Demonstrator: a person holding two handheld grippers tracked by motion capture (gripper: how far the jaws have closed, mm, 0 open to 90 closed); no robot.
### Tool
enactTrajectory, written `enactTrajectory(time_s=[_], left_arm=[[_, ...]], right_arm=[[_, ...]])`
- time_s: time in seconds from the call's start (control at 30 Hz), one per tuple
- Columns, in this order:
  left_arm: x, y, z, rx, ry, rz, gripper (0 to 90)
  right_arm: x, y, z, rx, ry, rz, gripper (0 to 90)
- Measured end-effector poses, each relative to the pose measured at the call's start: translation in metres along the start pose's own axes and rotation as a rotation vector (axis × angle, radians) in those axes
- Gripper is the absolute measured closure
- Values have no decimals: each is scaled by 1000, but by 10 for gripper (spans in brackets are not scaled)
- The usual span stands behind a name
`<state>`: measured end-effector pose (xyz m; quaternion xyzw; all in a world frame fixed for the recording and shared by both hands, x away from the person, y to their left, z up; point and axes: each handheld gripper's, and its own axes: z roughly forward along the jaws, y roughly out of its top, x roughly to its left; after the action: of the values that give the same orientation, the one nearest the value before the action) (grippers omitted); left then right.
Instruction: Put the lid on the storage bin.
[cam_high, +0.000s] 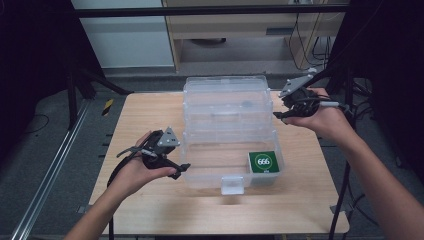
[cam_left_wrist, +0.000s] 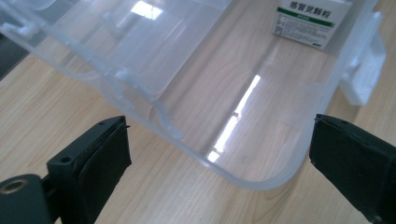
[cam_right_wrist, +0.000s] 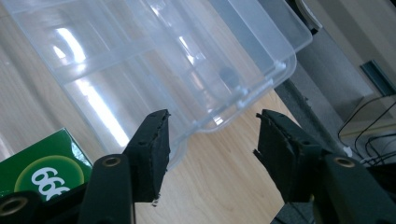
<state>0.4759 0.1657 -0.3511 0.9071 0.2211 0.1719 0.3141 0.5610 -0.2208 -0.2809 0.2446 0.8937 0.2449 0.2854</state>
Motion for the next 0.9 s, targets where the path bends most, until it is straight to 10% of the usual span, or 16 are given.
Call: enactTrajectory(time_s=[0.43,0.9], left_arm=[[-24,19,19,38,-75,108,113],[-39,20,41,107,-153,200,142]], right_arm=[[6,39,13,23,17,-167,510],[24,63,65,143,98,-336,590]])
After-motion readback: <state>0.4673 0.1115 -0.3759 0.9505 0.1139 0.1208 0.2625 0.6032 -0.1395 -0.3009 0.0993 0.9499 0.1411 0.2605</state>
